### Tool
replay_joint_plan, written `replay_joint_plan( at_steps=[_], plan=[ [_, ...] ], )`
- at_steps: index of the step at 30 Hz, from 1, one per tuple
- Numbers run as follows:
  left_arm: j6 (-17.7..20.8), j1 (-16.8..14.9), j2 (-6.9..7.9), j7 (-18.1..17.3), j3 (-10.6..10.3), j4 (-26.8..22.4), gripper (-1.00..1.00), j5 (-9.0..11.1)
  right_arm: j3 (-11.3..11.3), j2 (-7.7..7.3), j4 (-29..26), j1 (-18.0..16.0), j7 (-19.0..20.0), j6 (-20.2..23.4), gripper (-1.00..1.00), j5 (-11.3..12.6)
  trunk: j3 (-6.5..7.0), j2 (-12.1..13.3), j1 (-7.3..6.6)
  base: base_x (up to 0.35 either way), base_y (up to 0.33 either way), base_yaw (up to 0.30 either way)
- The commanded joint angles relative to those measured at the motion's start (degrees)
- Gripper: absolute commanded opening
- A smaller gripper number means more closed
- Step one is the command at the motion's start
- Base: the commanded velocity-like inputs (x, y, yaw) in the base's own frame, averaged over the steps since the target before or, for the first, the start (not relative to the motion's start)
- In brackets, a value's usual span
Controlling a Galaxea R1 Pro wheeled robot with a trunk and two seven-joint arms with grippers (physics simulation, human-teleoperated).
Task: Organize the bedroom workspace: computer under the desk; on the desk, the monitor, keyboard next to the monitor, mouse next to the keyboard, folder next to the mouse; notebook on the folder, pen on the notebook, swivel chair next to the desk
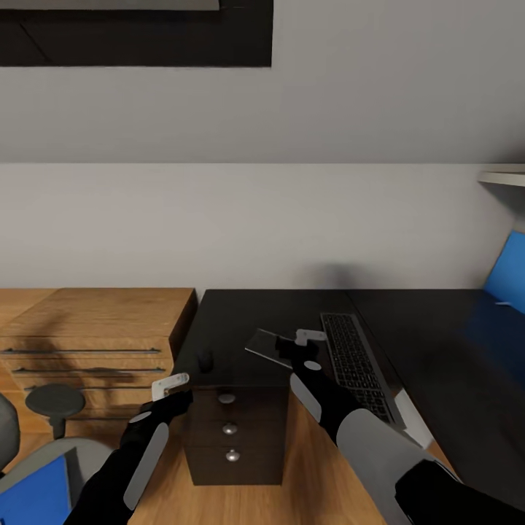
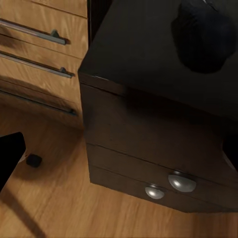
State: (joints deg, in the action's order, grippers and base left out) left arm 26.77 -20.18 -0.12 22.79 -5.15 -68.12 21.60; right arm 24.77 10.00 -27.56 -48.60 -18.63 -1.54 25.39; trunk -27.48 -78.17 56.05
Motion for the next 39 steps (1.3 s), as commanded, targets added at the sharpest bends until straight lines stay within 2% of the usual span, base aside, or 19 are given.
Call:
replay_joint_plan(
  at_steps=[1,7,22,25,30,32,34,35,36,38,39],
  plan=[
    [0.1,0.0,0.03,0.6,-0.1,-0.1,1.00,0.6,0.3,0.00,0.0,-0.1,-0.4,-0.2,1.00,0.5,-0.06,0.0,0.01,0.067,0.000,0.000],
    [0.1,0.0,0.13,0.6,0.1,-0.1,1.00,0.7,0.4,0.00,-0.1,0.0,-0.4,-0.2,1.00,0.5,-0.06,0.0,0.01,0.088,0.000,0.000],
    [0.0,0.0,0.20,0.7,0.2,-0.2,1.00,0.7,0.3,0.00,0.0,0.0,-0.4,-0.1,1.00,0.1,-0.06,0.0,0.01,0.236,0.000,0.000],
    [0.0,0.0,0.30,0.6,0.4,-0.7,1.00,0.8,0.4,0.00,0.0,0.0,-0.4,1.9,1.00,0.1,-0.06,0.0,0.01,0.089,0.000,0.000],
    [-0.1,-0.1,0.36,0.4,2.0,-3.1,1.00,0.8,0.5,0.00,0.0,0.0,-0.2,6.8,1.00,0.2,-0.06,0.0,0.01,0.025,0.000,0.000],
    [-0.1,-0.1,0.37,0.4,2.8,-5.2,1.00,0.8,0.4,0.00,0.0,0.0,-0.1,8.2,1.00,0.3,-0.06,0.0,0.01,0.008,0.000,0.000],
    [0.1,0.0,0.38,0.3,3.7,-9.8,1.00,0.8,0.4,0.00,0.0,0.0,-0.1,9.2,1.00,0.3,-0.06,0.0,0.01,0.004,0.000,0.000],
    [0.4,2.0,0.41,0.2,4.5,-17.6,1.00,0.8,0.3,0.00,0.1,0.0,-0.1,10.9,1.00,0.2,-0.06,0.0,0.01,0.000,0.000,0.000],
    [0.5,2.9,0.43,0.2,4.7,-20.0,1.00,0.8,0.3,0.00,0.1,0.0,-0.2,11.5,1.00,0.1,-0.06,0.0,0.01,0.000,0.000,0.000],
    [0.5,4.0,0.45,0.2,5.0,-22.3,1.00,0.9,0.3,0.00,0.1,-0.1,-0.2,12.4,1.00,0.0,-0.06,0.0,0.01,0.000,0.000,0.000],
    [0.6,4.6,0.43,0.2,6.0,-23.5,1.00,0.9,0.2,0.00,0.3,-0.3,-0.2,13.8,1.00,-0.1,-0.06,0.0,0.01,0.000,0.000,0.000]
  ],
)
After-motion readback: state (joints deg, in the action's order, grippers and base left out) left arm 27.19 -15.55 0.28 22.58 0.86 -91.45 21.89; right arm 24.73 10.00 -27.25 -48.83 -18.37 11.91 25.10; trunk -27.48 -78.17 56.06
